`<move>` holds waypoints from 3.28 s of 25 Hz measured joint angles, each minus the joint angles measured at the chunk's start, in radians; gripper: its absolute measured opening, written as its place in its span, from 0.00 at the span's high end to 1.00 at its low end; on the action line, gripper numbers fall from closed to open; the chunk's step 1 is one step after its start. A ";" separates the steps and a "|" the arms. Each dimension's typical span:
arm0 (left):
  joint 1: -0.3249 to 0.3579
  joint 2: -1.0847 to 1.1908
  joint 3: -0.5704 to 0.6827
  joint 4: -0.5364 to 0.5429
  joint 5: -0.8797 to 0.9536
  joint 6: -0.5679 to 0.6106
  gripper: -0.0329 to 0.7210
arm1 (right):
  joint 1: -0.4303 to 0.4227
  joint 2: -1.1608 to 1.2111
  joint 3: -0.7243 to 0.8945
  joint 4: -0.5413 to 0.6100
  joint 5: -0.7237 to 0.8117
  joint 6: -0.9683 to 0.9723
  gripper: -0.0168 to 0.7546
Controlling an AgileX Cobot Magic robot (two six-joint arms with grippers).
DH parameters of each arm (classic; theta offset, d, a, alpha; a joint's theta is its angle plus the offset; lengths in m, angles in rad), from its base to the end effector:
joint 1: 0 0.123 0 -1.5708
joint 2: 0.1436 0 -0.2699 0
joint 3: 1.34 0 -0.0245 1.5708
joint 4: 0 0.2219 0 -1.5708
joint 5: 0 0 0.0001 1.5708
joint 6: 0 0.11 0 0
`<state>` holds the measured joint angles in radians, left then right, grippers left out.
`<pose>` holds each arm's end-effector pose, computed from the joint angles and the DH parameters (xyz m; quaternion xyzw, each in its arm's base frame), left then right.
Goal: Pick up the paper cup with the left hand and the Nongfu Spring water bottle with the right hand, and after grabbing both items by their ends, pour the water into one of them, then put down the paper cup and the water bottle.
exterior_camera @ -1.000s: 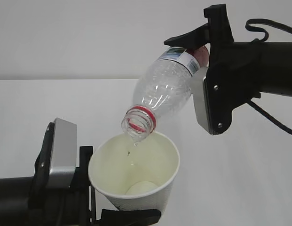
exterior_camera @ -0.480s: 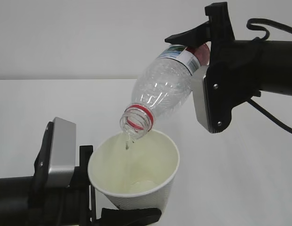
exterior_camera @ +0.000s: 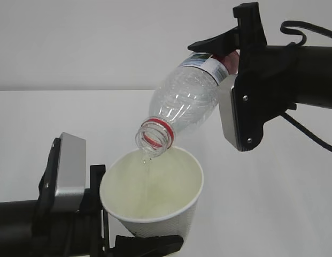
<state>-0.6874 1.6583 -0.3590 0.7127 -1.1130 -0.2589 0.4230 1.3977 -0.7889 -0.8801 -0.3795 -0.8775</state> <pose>0.1520 -0.2082 0.1671 0.4646 0.6099 -0.4010 0.5014 0.2590 0.1510 0.2750 -0.7340 0.3005 -0.2699 0.5459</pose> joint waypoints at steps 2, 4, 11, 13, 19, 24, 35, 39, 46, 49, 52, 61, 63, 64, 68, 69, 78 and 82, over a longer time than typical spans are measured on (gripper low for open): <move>0.000 0.000 0.000 0.000 0.000 0.000 0.26 | 0.000 0.000 0.000 0.001 0.000 0.000 0.37; 0.000 0.000 0.000 0.000 0.000 0.000 0.26 | 0.000 0.000 0.000 0.001 0.000 0.000 0.37; 0.000 0.000 0.000 0.000 0.000 0.000 0.26 | 0.000 0.000 0.000 0.001 0.000 -0.001 0.37; 0.000 0.000 0.000 0.000 0.000 0.000 0.26 | 0.000 0.000 0.000 0.001 0.000 -0.002 0.37; 0.000 0.000 0.000 0.000 0.002 0.000 0.26 | 0.000 0.000 0.000 0.001 -0.008 -0.011 0.37; 0.000 0.000 0.000 0.000 0.019 0.000 0.26 | 0.000 0.000 0.000 0.014 -0.011 -0.026 0.37; 0.000 0.000 0.000 0.002 0.054 0.000 0.26 | 0.000 0.000 0.000 0.046 -0.011 -0.051 0.37; 0.000 0.000 0.000 0.002 0.068 0.000 0.26 | 0.000 0.000 0.000 0.046 -0.011 -0.051 0.37; 0.000 0.000 0.000 0.002 0.069 0.000 0.26 | 0.000 0.000 0.000 0.048 -0.011 -0.053 0.37; 0.000 0.000 0.000 0.002 0.069 0.000 0.26 | 0.000 0.000 0.000 0.050 -0.011 -0.053 0.37; 0.000 0.000 0.000 0.002 0.070 0.000 0.26 | 0.000 0.000 0.000 0.050 -0.011 -0.053 0.37; 0.000 0.000 0.000 0.002 0.077 0.000 0.26 | 0.000 0.000 0.000 0.050 -0.011 -0.054 0.37; 0.000 0.000 0.000 0.002 0.077 0.000 0.26 | 0.000 0.000 0.000 0.050 -0.011 -0.054 0.37; 0.000 0.000 0.000 0.002 0.077 0.000 0.26 | 0.000 0.000 0.000 0.050 -0.011 -0.054 0.37; 0.000 0.000 0.000 0.002 0.082 0.000 0.26 | 0.000 0.000 0.000 0.050 -0.011 -0.054 0.37; 0.000 0.000 0.000 0.002 0.084 0.000 0.26 | 0.000 0.000 0.000 0.050 -0.011 -0.054 0.37; 0.000 0.000 0.000 0.002 0.084 0.000 0.26 | 0.000 0.000 0.000 0.050 -0.011 -0.054 0.37; 0.000 0.000 0.000 0.002 0.084 0.000 0.26 | 0.000 0.000 0.000 0.050 -0.011 -0.054 0.37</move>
<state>-0.6874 1.6583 -0.3590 0.7145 -1.0291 -0.2589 0.4230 1.3977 -0.7889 -0.8302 -0.3905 -0.9310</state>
